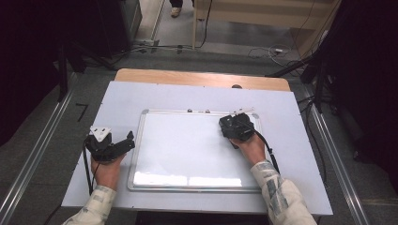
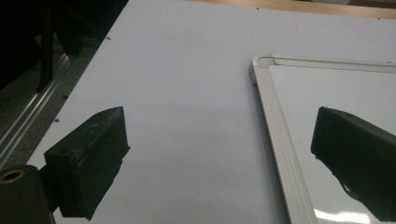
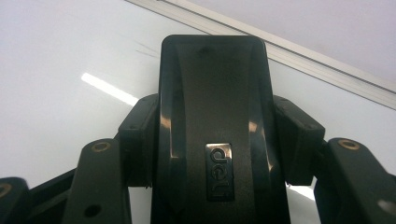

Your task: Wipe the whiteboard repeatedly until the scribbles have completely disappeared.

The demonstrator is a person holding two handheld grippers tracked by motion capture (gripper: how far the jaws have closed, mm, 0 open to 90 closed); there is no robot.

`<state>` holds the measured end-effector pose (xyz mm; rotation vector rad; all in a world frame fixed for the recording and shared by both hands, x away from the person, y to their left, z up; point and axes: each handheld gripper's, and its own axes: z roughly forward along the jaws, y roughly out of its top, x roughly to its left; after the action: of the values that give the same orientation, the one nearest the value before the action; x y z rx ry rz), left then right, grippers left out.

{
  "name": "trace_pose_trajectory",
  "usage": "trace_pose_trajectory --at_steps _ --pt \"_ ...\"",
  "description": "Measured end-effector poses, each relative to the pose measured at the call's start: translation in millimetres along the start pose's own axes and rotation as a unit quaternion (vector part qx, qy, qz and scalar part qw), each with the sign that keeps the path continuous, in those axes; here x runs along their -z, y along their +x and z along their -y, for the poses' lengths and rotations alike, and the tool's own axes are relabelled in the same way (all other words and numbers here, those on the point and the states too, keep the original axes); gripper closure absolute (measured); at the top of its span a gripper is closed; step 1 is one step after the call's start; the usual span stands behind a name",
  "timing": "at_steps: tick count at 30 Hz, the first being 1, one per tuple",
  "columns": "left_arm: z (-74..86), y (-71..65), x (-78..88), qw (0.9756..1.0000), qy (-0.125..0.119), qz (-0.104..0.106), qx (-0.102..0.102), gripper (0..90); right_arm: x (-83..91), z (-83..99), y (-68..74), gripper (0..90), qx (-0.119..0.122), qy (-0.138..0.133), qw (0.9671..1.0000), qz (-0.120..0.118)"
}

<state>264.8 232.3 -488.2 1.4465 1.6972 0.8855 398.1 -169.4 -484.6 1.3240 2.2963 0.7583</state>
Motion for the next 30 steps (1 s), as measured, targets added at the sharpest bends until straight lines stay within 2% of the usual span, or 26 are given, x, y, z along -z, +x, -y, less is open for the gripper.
trace_pose_trajectory --at_steps 3,4,8,11,14,17,30 --pt "0.2 0.4 0.8 1.0 0.0 0.001 -0.003 4.3 0.5 1.0 -12.9 39.3 -0.025 0.004 0.9996 0.009" --pt "0.2 0.5 0.4 1.0 0.001 0.0 -0.002 4.3 0.7 1.3 -11.7 39.3 -0.021 0.003 0.9997 0.012" --pt "0.1 -0.2 -0.5 1.0 0.002 0.0 -0.002 4.3 0.7 1.0 1.3 39.2 0.001 0.001 1.0 -0.006" --pt "0.2 -0.9 1.2 1.0 0.0 0.001 -0.004 4.3 -1.5 -0.6 -6.3 39.2 -0.016 -0.001 0.9999 0.001" --pt "0.3 0.5 -0.6 1.0 0.003 0.0 0.0 4.3 -1.0 -0.5 1.9 39.2 0.002 -0.002 1.0 -0.007" --pt "0.1 -0.1 0.2 1.0 0.001 0.0 -0.001 4.3 -3.9 -2.6 0.0 39.2 -0.007 -0.006 0.9999 -0.008" --pt "-0.6 -2.0 -0.3 1.0 -0.001 0.002 -0.004 4.3 -15.0 -17.5 36.9 39.3 0.028 -0.013 0.9989 -0.034"
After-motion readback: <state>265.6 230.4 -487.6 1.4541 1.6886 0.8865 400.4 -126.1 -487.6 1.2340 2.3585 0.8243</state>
